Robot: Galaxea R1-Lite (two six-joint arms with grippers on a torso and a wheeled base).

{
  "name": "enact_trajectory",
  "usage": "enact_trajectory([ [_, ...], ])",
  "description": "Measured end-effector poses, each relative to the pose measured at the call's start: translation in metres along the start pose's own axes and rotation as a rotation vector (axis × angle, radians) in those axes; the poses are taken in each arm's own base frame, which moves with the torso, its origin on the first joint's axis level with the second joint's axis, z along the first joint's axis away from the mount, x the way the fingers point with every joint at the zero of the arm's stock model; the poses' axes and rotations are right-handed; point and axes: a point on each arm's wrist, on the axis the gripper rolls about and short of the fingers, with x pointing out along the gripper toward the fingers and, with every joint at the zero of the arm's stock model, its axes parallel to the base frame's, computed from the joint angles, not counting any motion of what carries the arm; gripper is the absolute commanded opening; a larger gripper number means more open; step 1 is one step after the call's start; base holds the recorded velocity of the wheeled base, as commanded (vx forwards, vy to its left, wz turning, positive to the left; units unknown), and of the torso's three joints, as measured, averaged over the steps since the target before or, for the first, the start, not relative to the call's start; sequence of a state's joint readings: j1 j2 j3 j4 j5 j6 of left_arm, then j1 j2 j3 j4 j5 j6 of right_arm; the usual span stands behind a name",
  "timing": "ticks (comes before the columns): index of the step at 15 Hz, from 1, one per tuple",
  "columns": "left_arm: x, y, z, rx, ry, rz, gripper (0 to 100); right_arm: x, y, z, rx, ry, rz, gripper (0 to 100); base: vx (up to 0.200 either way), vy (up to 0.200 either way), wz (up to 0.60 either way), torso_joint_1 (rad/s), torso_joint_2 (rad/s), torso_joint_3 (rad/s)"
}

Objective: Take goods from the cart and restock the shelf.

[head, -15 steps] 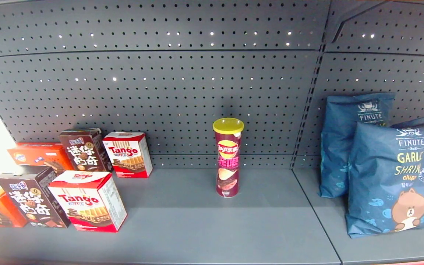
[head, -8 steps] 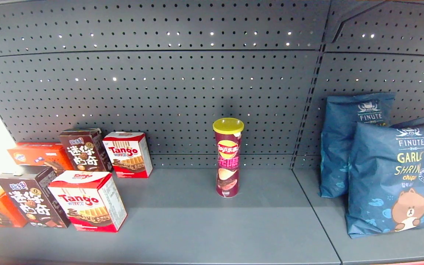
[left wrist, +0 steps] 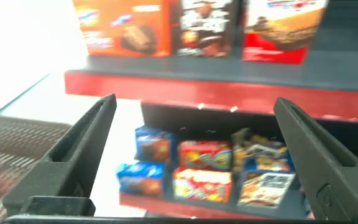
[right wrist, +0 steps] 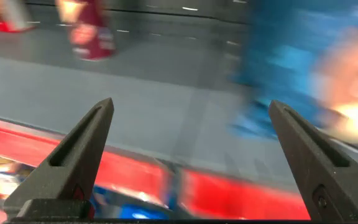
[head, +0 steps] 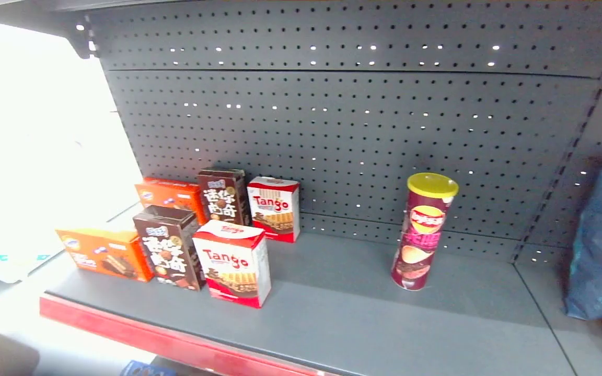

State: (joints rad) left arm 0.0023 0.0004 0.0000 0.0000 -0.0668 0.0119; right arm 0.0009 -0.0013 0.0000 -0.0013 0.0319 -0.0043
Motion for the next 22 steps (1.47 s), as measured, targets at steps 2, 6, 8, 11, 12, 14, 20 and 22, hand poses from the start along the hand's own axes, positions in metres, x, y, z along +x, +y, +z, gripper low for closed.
enact_trajectory([
  [2, 0.0, 0.0, 0.0, 0.0, 0.0, 0.0, 100, 0.0, 0.0, 0.0, 0.0, 0.0, 0.0, 100, 0.0, 0.0, 0.6, 0.0, 0.0, 0.005],
  [6, 0.0, 0.0, 0.0, 0.002, 0.0, 0.0, 100, 0.0, 0.0, 0.0, 0.0, 0.0, 0.0, 100, 0.0, 0.0, 0.6, 0.004, 0.0, 0.001],
  [8, 0.0, 0.0, 0.0, 0.001, 0.0, 0.0, 100, 0.0, 0.0, 0.0, 0.0, 0.0, 0.0, 100, 0.0, 0.0, 0.6, 0.005, 0.0, 0.002],
  [11, 0.0, 0.0, 0.0, 0.003, 0.0, -0.001, 100, 0.0, 0.0, 0.0, 0.0, 0.0, 0.0, 100, 0.0, 0.0, 0.6, 0.001, 0.0, 0.005],
  [12, 0.0, 0.0, 0.0, 0.003, 0.0, -0.002, 100, 0.0, 0.0, 0.0, 0.0, 0.0, 0.0, 100, 0.0, 0.0, 0.0, 0.0, 0.0, 0.0],
  [14, 0.0, 0.0, 0.0, 0.004, 0.0, -0.001, 100, 0.0, 0.0, 0.0, 0.0, 0.001, 0.001, 100, 0.0, 0.0, 0.0, 0.0, 0.0, 0.0],
  [20, -0.002, 0.0, 0.008, 0.035, -0.031, -0.007, 100, 0.0, 0.0, 0.0, 0.0, 0.0, 0.001, 100, 0.0, 0.0, 0.0, 0.0, 0.0, 0.0],
  [22, -0.008, 0.0, 0.025, 0.068, -0.06, -0.02, 100, 0.0, 0.0, 0.0, 0.0, 0.0, 0.0, 100, 0.0, 0.0, 0.0, 0.0, 0.0, 0.0],
])
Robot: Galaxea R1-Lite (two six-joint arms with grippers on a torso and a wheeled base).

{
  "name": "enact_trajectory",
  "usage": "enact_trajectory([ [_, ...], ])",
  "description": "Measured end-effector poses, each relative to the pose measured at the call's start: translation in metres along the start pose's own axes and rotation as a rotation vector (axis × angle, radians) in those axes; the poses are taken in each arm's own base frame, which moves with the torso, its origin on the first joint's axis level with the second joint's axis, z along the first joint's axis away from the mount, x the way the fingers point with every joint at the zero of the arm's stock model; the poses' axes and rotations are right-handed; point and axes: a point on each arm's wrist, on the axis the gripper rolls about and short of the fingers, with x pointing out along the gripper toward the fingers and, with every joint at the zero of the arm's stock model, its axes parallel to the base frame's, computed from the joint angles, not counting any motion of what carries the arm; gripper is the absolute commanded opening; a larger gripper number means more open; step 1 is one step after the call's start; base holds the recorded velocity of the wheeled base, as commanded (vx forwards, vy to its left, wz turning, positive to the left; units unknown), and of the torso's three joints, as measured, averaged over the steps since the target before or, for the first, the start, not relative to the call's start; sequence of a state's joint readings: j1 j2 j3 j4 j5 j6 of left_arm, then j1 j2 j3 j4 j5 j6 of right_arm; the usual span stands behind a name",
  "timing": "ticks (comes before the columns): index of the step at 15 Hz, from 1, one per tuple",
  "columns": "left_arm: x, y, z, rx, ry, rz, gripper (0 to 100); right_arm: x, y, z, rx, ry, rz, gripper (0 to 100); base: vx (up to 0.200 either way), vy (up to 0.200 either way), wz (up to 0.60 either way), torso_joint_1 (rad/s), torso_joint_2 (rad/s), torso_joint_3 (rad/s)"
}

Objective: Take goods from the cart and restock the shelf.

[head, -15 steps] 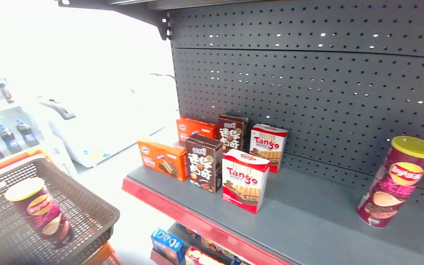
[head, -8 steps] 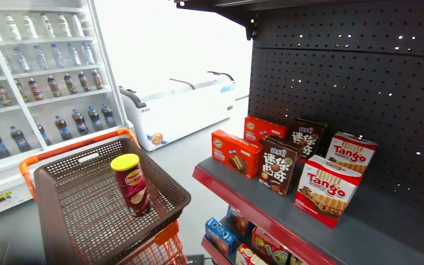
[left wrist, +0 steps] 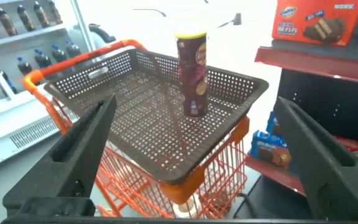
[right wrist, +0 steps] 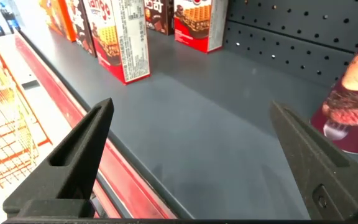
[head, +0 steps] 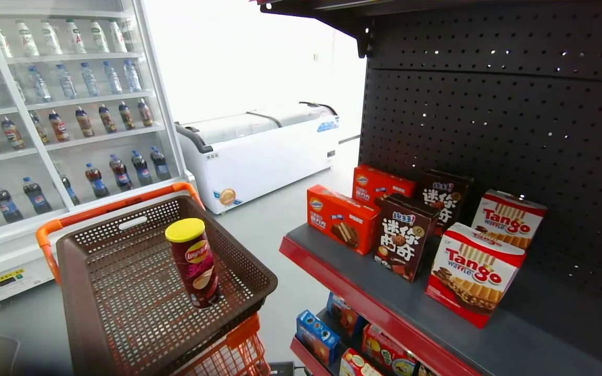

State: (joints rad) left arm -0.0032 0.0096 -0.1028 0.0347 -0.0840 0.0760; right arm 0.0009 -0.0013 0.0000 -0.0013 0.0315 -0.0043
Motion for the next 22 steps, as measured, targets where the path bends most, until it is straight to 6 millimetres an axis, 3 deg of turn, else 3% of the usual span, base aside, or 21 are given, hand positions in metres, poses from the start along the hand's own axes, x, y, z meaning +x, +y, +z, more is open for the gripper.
enact_trajectory([
  [2, 0.001, 0.001, 0.017, 0.016, 0.038, -0.022, 100, 0.0, 0.0, 0.0, 0.0, 0.0, 0.0, 100, 0.0, 0.0, 0.0, 0.0, 0.0, 0.0],
  [5, 0.02, 0.005, 0.045, 0.003, 0.163, -0.037, 100, 0.0, 0.0, 0.0, 0.0, 0.0, 0.001, 100, 0.0, 0.0, 0.0, 0.0, 0.0, 0.0],
  [11, 0.109, 0.02, 0.092, 0.005, 0.373, 0.027, 100, 0.0, 0.0, 0.0, 0.0, 0.0, 0.0, 100, 0.0, 0.0, 0.0, 0.0, 0.0, 0.0],
  [15, 0.165, 0.03, 0.081, 0.042, 0.448, -0.017, 100, 0.0, 0.0, 0.0, 0.0, 0.0, 0.001, 100, 0.0, 0.0, 0.0, 0.0, 0.0, 0.0],
  [22, 0.23, 0.033, 0.044, 0.054, 0.406, -0.056, 100, 0.0, 0.0, 0.0, 0.0, 0.0, 0.0, 100, 0.0, 0.0, 0.0, 0.0, 0.0, 0.0],
])
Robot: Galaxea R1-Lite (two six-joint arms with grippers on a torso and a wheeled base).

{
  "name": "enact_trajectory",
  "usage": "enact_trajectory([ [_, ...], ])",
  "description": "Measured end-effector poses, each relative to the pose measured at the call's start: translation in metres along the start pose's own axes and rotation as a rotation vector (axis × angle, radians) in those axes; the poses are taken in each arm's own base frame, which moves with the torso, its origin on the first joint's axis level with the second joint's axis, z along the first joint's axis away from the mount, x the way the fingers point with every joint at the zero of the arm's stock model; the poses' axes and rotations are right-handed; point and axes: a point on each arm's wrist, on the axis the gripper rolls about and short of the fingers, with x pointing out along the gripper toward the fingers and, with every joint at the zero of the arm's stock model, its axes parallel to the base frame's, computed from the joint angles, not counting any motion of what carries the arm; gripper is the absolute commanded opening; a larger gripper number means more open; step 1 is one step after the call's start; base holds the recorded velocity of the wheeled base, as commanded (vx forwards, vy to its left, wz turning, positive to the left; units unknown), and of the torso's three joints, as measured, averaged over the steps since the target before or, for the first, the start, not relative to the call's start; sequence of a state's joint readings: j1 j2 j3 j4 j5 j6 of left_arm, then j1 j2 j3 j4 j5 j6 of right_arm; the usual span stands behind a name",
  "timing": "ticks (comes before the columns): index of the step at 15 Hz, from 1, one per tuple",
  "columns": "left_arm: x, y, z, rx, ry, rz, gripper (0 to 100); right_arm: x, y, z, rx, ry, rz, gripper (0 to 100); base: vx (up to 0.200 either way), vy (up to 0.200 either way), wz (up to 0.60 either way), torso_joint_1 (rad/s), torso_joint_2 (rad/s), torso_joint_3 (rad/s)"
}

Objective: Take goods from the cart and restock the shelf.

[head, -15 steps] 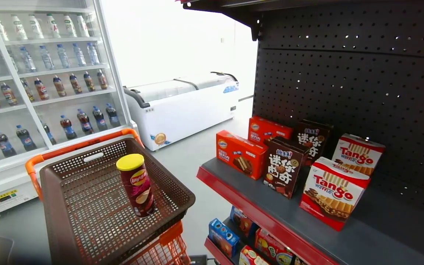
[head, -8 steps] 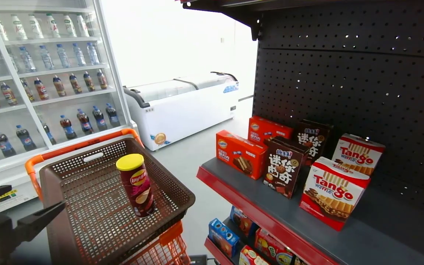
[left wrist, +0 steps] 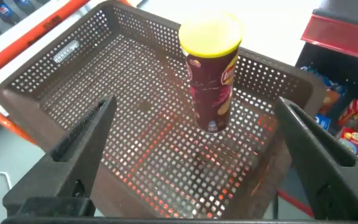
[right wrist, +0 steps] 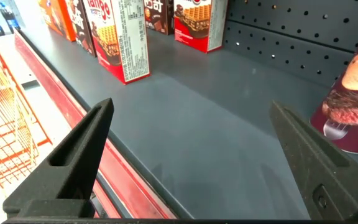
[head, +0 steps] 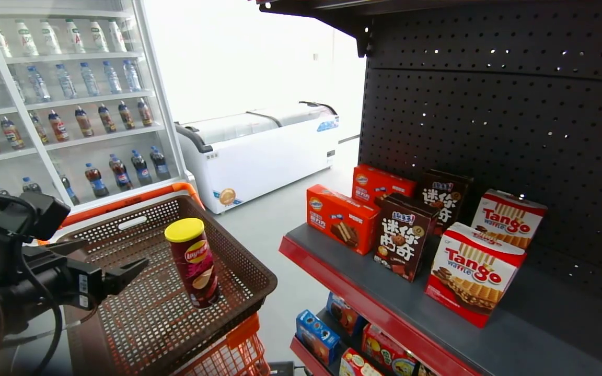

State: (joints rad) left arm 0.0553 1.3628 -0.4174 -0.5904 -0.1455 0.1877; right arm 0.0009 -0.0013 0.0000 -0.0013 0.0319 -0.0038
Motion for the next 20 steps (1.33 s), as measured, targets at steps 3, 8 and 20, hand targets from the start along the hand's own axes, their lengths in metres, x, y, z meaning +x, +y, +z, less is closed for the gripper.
enact_trajectory([
  [3, 0.024, 0.0, -0.015, -0.001, 0.015, -0.004, 100, 0.0, 0.0, 0.0, 0.0, 0.0, 0.0, 100, 0.0, 0.0, 0.0, 0.0, 0.0, 0.0],
  [8, 0.064, -0.002, -0.029, -0.016, 0.017, -0.022, 100, 0.0, 0.0, 0.0, 0.0, 0.0, 0.0, 100, 0.0, 0.0, 0.0, 0.0, 0.0, 0.0],
  [20, 0.145, -0.017, -0.063, 0.004, -0.13, -0.057, 100, 0.0, 0.0, 0.0, 0.0, 0.0, 0.0, 100, 0.0, 0.0, 0.0, 0.0, 0.0, 0.0],
])
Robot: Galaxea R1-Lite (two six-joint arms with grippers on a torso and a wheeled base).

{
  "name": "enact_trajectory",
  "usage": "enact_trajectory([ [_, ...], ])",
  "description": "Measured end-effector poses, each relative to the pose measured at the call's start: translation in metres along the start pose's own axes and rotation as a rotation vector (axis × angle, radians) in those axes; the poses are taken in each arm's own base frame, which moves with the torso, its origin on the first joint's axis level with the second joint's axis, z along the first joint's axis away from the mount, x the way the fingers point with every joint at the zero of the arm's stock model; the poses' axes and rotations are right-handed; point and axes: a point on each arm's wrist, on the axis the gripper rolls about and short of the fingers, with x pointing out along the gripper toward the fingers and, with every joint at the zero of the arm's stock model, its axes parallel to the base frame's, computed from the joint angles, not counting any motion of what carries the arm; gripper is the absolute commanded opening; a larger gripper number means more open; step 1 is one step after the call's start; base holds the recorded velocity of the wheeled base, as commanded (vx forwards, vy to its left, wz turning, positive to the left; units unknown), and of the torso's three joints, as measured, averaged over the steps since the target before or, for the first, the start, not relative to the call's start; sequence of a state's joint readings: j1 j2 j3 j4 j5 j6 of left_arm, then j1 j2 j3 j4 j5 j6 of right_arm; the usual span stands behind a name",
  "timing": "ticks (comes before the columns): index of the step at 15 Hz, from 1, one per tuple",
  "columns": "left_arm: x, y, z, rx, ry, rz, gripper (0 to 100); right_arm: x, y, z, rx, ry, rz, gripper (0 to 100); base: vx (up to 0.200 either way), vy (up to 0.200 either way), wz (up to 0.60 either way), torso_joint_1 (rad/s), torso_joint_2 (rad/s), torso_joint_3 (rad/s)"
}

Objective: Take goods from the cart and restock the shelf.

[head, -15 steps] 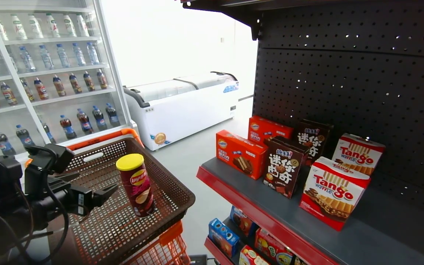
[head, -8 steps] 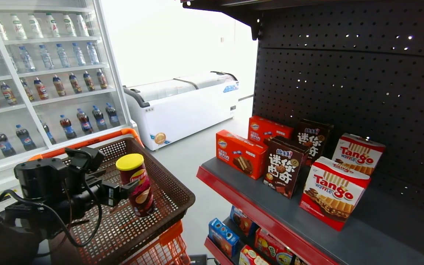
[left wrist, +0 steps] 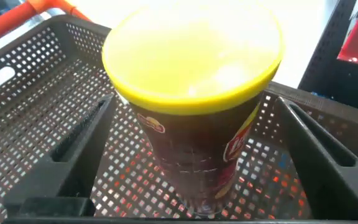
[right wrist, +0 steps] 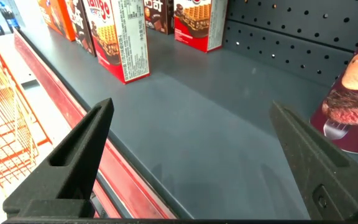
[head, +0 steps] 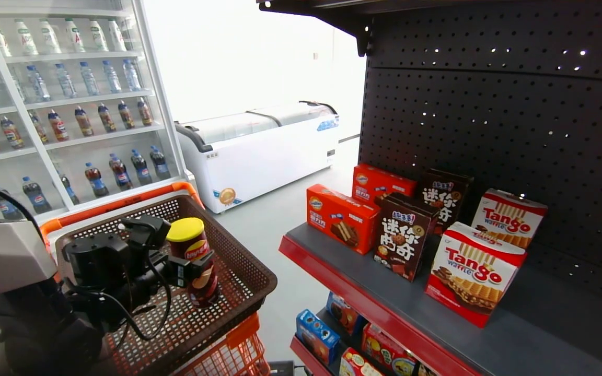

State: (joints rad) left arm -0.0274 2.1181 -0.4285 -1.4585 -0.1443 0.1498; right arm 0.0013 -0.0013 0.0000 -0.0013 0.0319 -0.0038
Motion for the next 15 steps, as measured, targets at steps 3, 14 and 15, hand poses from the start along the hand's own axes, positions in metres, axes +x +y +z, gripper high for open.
enact_trajectory([
  [3, 0.01, -0.001, -0.013, -0.003, 0.025, -0.005, 100, 0.0, 0.0, 0.0, 0.0, 0.0, 0.001, 100, 0.0, 0.0, 0.0, 0.0, 0.0, 0.0],
  [14, 0.037, 0.001, -0.028, -0.002, 0.007, 0.0, 100, 0.0, 0.0, 0.0, 0.0, 0.0, 0.0, 100, 0.0, 0.0, 0.0, 0.0, 0.0, 0.0],
  [15, 0.038, 0.001, -0.03, -0.002, 0.011, -0.003, 100, 0.0, 0.0, 0.0, 0.0, 0.0, 0.0, 100, 0.0, 0.0, 0.0, 0.0, 0.0, 0.0],
])
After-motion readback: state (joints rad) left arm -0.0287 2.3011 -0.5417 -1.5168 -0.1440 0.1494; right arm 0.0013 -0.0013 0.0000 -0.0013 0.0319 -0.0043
